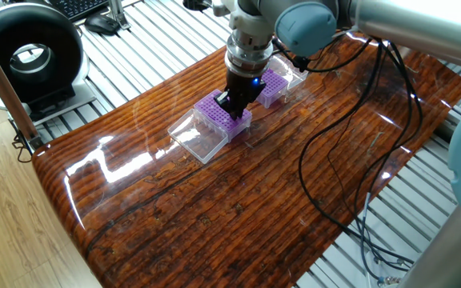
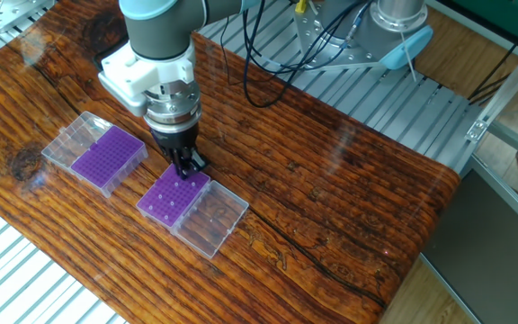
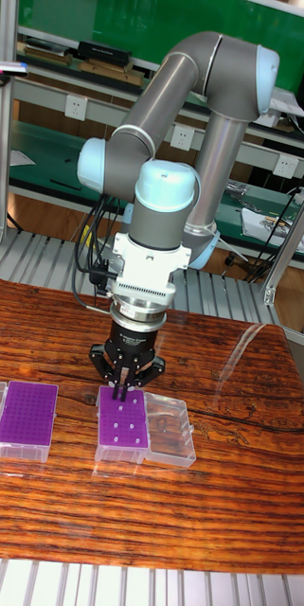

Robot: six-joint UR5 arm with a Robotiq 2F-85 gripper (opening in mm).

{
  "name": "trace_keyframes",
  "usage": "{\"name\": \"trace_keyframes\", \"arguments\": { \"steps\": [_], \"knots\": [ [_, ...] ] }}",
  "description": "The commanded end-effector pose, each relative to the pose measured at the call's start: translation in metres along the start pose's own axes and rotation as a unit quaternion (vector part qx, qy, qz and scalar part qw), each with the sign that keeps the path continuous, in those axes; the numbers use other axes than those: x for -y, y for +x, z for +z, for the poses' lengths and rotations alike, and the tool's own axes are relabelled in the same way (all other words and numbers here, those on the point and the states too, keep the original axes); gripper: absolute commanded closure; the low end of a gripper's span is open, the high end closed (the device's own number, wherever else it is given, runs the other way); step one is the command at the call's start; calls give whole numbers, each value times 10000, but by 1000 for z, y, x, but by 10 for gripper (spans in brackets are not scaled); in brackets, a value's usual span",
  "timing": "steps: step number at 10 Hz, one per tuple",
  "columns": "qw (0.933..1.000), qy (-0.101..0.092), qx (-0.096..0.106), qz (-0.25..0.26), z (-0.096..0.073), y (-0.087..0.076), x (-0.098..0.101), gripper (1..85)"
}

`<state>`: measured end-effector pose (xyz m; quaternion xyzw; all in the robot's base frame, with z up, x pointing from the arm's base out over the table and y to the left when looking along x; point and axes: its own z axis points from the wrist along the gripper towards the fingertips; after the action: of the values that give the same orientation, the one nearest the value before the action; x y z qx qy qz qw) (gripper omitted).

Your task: Transfer all small pipette tips from one holder to another

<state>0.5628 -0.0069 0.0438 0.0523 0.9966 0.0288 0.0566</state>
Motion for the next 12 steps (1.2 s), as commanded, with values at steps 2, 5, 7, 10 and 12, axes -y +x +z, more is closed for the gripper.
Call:
{"name": "trace_keyframes", "arguments": {
  "steps": [2, 5, 7, 10, 12],
  "knots": [
    [9999, -86, 27, 59, -1, -2, -1, 690],
    [9999, -121, 69, 101, -1, -4, -2, 703],
    [9998, -126, 115, 86, -1, -6, -2, 717],
    [9998, -84, 143, 95, 0, -7, 0, 770],
    [9998, -46, 140, 159, -1, -7, 2, 843]
  ]
}}
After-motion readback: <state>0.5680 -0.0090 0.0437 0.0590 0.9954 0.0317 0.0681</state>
